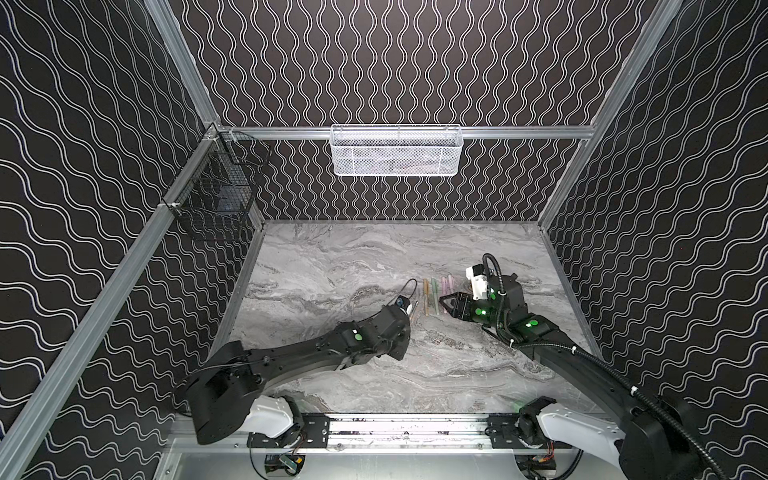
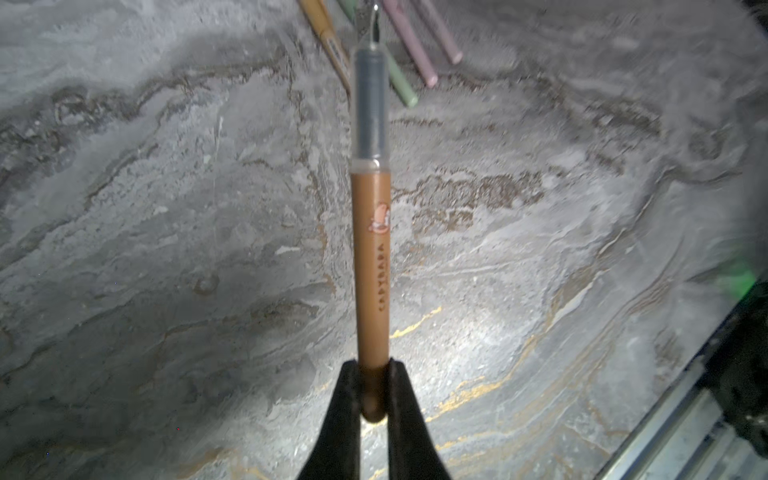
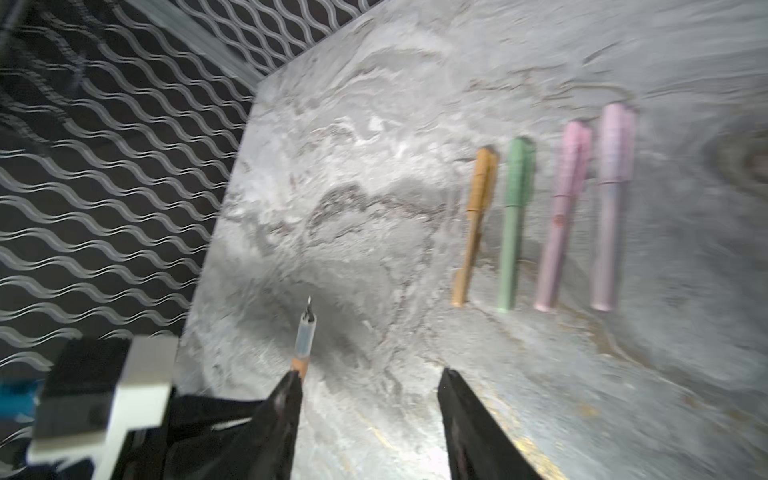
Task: Insert the pens into the pen caps
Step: 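Lift the brown pen nib-up with the left gripper, then move the open right gripper toward the nib of the upright brown pen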
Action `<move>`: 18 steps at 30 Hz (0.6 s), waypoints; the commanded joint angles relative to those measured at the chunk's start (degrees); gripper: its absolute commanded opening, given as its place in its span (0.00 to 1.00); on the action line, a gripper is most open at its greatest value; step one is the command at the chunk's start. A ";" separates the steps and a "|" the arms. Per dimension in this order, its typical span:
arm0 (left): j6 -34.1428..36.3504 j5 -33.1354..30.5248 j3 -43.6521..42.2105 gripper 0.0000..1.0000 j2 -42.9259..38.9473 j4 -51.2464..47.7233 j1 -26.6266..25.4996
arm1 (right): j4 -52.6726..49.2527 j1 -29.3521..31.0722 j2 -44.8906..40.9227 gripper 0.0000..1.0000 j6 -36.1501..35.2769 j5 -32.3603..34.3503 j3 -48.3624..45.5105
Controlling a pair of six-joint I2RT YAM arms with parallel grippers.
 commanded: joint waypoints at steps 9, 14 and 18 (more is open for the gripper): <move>-0.79 7.88 -0.32 0.01 -2.41 9.51 3.43 | 9.84 2.80 3.95 0.56 3.41 -9.27 0.67; -0.64 8.70 0.46 0.00 -2.72 8.31 3.54 | 12.07 4.13 6.90 0.52 4.23 -9.93 1.60; -0.45 8.83 0.78 0.00 -3.10 7.73 3.53 | 14.06 4.62 9.23 0.45 5.24 -11.16 2.37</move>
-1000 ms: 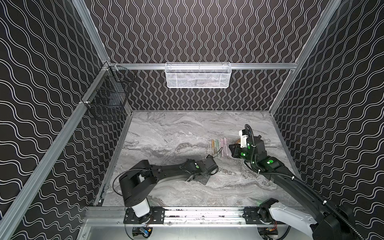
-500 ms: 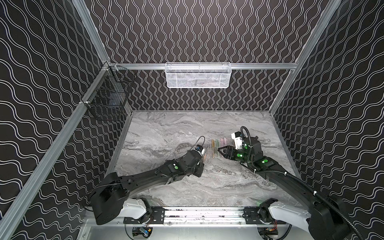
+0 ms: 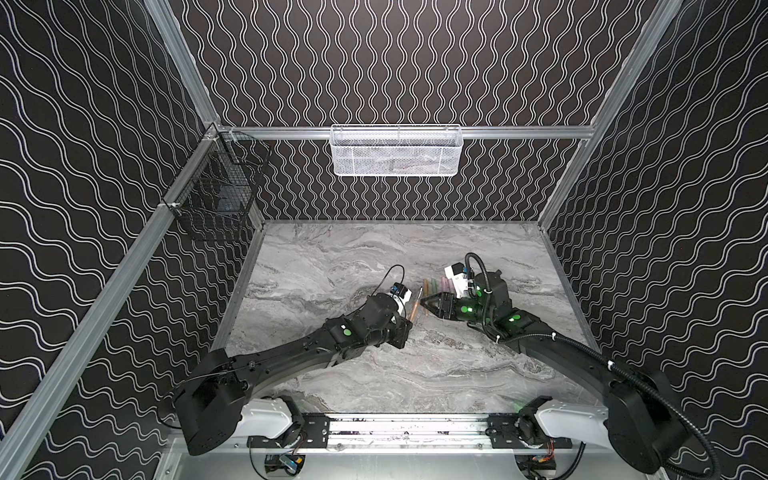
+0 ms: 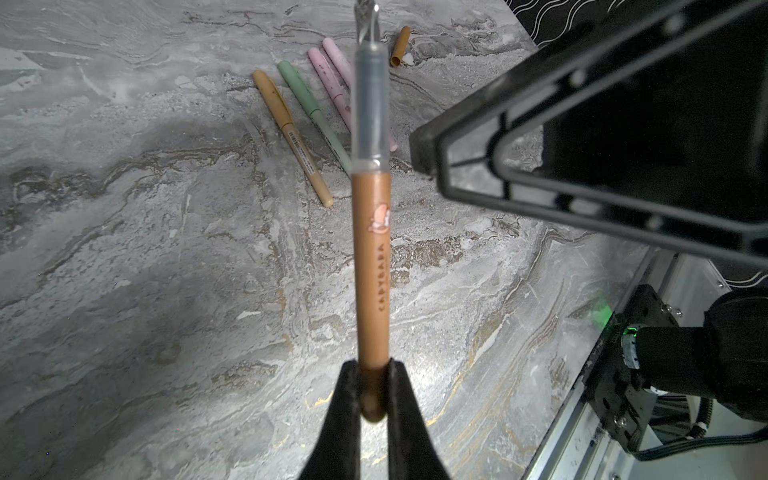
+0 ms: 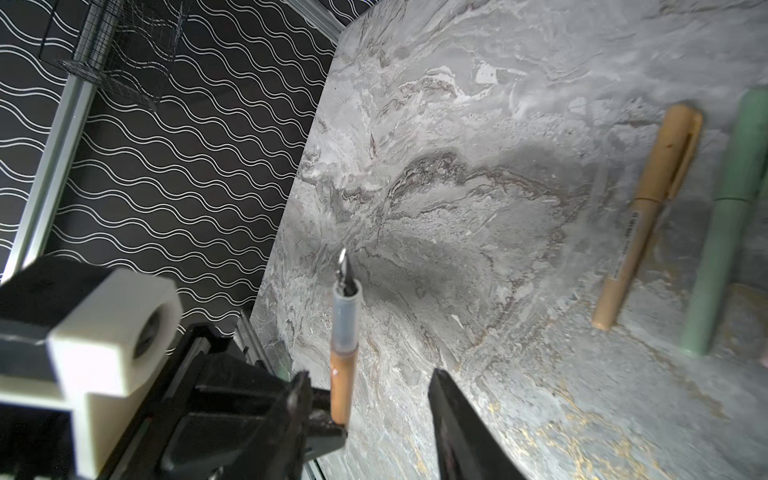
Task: Insert the pens into the pen caps
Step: 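Move the open right gripper toward the nib of the upright brown pen, then swing the open right gripper away from the pen toward the loose tan cap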
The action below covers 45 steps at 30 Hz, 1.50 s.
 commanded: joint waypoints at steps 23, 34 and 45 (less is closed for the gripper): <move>0.24 4.68 -0.31 0.02 -1.40 3.44 0.19 | 5.73 2.43 3.39 0.07 2.51 -0.88 2.68; -1.12 8.40 -2.60 0.41 -2.02 9.03 2.17 | 4.08 3.29 1.98 0.03 1.71 -0.58 3.20; -0.89 11.36 -2.61 0.24 -1.07 11.52 3.36 | 4.40 4.19 1.71 0.02 2.05 -0.83 3.55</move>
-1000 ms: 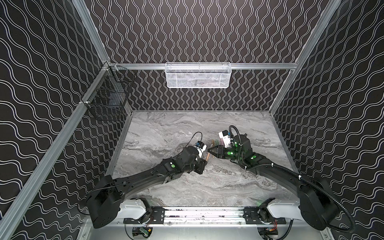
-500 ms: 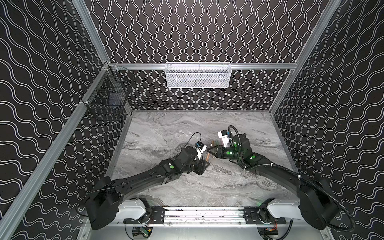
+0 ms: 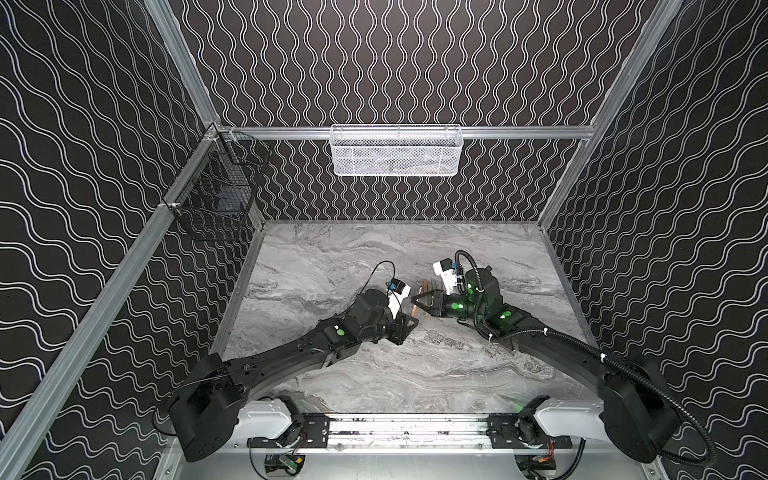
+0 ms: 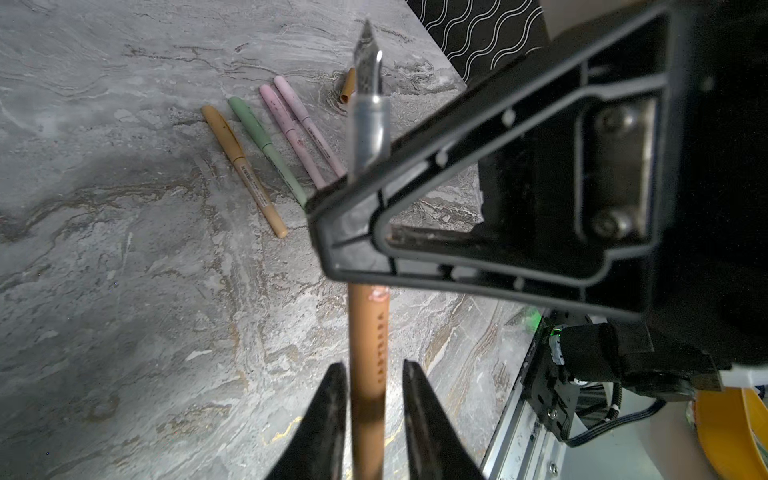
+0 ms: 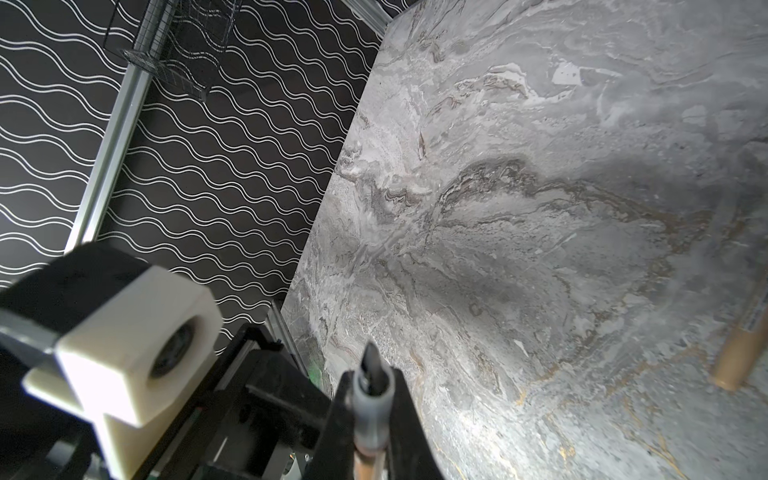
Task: Insert the pens into the pen caps
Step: 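Swing the open right gripper away from the pen toward the loose tan cap, then lower the right gripper over the loose tan cap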
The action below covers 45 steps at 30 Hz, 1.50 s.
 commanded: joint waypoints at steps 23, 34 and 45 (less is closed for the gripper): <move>-0.05 -3.61 -11.41 0.00 -7.73 15.92 0.15 | -10.95 -2.55 -11.74 0.48 -2.32 26.10 1.81; -0.58 -0.85 -13.64 0.01 -14.72 15.19 0.02 | -24.63 -15.08 9.37 0.39 -11.86 47.58 12.56; -0.31 -0.65 -13.60 0.01 -17.61 13.33 -0.08 | -32.82 -23.12 28.99 0.43 -16.65 41.15 27.45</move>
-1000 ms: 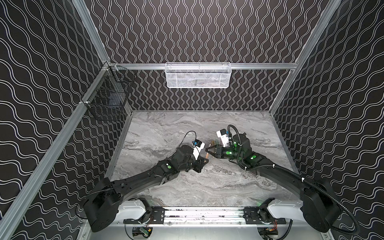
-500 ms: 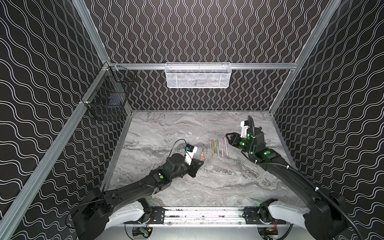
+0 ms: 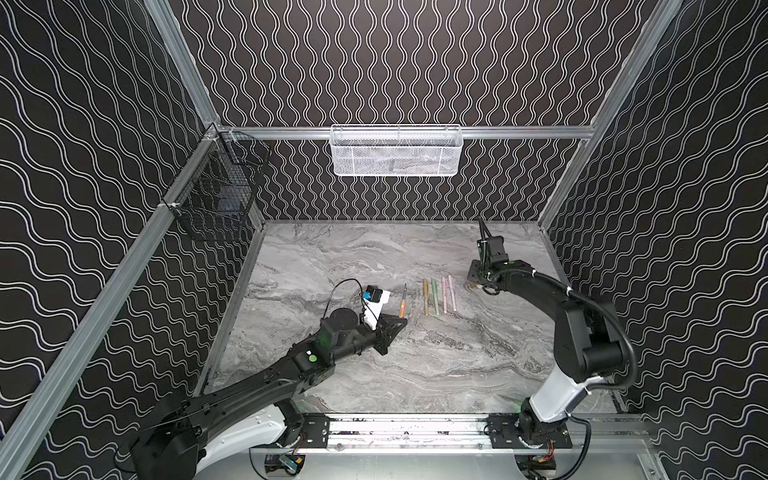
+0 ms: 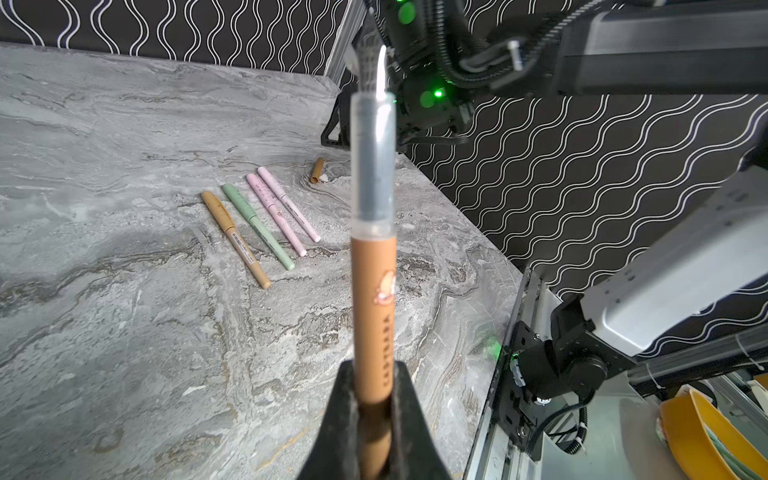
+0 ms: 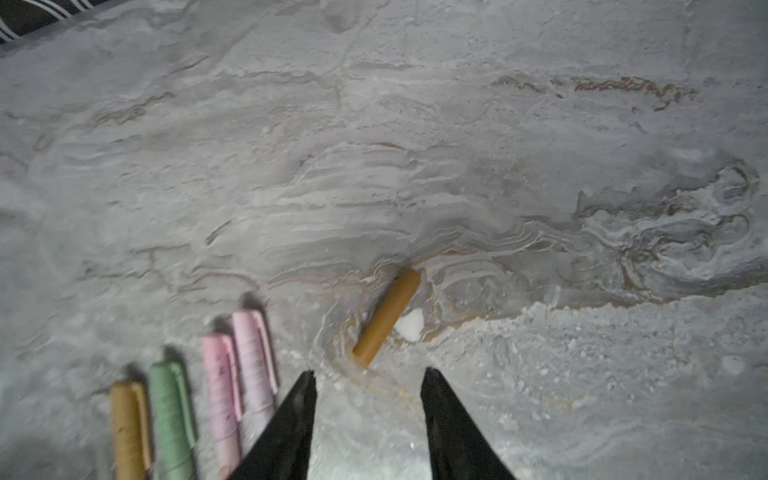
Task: Insert the pens into the pen caps
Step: 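Lower the right gripper over the loose tan cap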
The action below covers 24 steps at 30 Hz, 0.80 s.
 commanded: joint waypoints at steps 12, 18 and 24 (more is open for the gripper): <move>0.11 1.55 0.85 0.00 1.12 0.35 0.05 | -5.06 -4.78 8.76 0.34 -1.05 -8.15 6.71; 0.10 1.33 0.16 0.00 0.90 1.06 0.05 | -6.29 -5.04 10.89 0.38 -0.55 -9.67 8.15; 0.63 1.45 0.40 0.00 0.90 0.54 0.06 | -5.86 -5.05 11.87 0.38 0.52 -11.16 8.49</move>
